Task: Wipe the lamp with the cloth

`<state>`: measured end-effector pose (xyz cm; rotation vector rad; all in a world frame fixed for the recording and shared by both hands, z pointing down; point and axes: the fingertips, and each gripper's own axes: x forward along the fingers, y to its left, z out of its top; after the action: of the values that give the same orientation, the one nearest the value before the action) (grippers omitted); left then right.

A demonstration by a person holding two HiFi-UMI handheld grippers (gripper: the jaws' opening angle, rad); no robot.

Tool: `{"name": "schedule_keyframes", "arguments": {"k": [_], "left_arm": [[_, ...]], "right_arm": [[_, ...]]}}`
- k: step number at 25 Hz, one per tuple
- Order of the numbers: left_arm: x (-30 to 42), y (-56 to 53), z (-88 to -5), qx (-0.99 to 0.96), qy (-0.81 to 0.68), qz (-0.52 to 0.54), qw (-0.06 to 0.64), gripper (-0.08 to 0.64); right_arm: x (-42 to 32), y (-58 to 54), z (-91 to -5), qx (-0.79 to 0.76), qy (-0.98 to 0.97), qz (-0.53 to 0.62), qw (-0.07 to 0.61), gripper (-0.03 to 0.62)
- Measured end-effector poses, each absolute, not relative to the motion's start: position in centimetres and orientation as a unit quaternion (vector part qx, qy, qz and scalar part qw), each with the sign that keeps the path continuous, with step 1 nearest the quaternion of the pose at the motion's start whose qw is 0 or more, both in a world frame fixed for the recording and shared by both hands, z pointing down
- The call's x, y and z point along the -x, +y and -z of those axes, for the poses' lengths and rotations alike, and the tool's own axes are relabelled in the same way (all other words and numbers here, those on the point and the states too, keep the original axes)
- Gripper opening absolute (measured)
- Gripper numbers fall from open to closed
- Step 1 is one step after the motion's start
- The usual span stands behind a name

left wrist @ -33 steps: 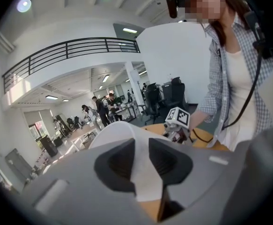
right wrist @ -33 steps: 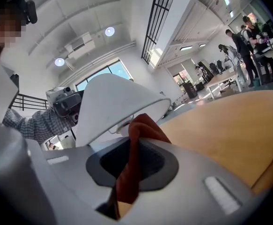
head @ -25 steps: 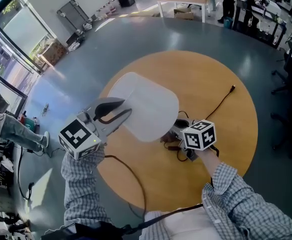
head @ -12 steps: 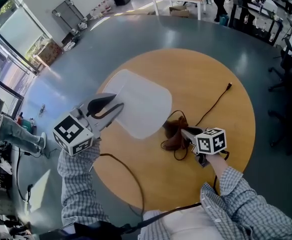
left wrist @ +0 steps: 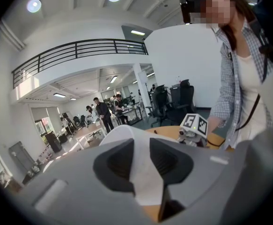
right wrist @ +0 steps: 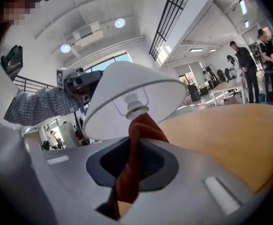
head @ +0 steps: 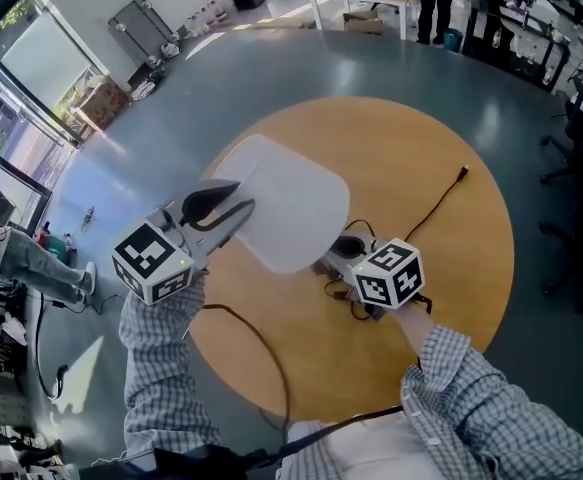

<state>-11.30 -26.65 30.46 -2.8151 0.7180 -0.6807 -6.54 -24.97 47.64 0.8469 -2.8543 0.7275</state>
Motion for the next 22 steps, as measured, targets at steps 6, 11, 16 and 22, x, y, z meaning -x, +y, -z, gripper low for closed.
{"name": "schedule_keyframes", "arguments": {"k": [6,11,16,22], "left_arm": [[10.4,-26.4,-30.3,0.94,0.242,0.227,0.08,0.104],[10.4,-26.3,-30.2,0.94,0.242,0.227,0.084,0.104],[9.6,-26.0,-30.2,0.939,0.232,0.231,0.102,0.106],[7.2,-24.5,-29.6,0.937,0.218,0.248,0.118,0.106]], "right_arm": [[5.1,-21.9,-55.7,-0.272,-0.907,-0.284,0.149,0.051],[2.4,-20.3,-58.6,-0.286,-0.888,-0.318,0.167,0.051],[0.7,-23.9,-55.3,-0.318,-0.888,-0.312,0.112,0.051],[-1.6,-28.1,-52.3,-0.352,-0.886,-0.294,0.074,0.051]]}}
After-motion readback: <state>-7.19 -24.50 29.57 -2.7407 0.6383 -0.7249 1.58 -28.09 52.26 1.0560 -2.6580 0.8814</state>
